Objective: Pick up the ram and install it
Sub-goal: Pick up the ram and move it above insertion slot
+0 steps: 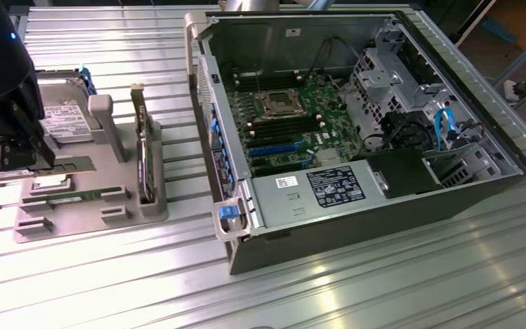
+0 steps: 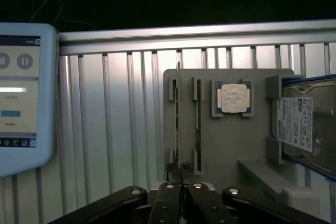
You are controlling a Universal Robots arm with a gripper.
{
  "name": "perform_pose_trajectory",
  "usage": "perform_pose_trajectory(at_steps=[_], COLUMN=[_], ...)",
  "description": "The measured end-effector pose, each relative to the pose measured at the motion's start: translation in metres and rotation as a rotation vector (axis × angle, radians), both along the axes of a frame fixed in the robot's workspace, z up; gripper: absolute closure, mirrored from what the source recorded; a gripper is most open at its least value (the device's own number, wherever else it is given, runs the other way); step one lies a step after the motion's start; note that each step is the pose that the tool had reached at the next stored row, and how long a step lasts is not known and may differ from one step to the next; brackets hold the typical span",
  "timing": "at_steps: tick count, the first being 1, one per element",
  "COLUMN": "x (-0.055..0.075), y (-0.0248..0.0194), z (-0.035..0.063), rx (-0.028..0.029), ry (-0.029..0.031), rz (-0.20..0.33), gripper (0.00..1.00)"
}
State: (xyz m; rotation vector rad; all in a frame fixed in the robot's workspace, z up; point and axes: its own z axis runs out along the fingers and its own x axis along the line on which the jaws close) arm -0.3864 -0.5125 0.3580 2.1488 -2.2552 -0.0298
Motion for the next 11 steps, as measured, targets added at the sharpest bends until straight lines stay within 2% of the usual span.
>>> perform_pose_trajectory(at_steps=[6, 7, 8, 9, 11], x=[0.0, 0.0, 0.0, 0.0, 0.0], y=[0.0, 0.0, 0.0, 0.0, 0.0], z=[0.0103, 0.0159, 0.0347, 0.0422, 0.0442], rx=[0.0, -0.0001, 0.0, -0.0001, -0.0001], ry=[0.0, 0.0001, 0.0, 0.0001, 0.0001], rz=[0.0, 0.0, 0.0, 0.0, 0.0], gripper=[0.88, 0.88, 0.88, 0.88, 0.88])
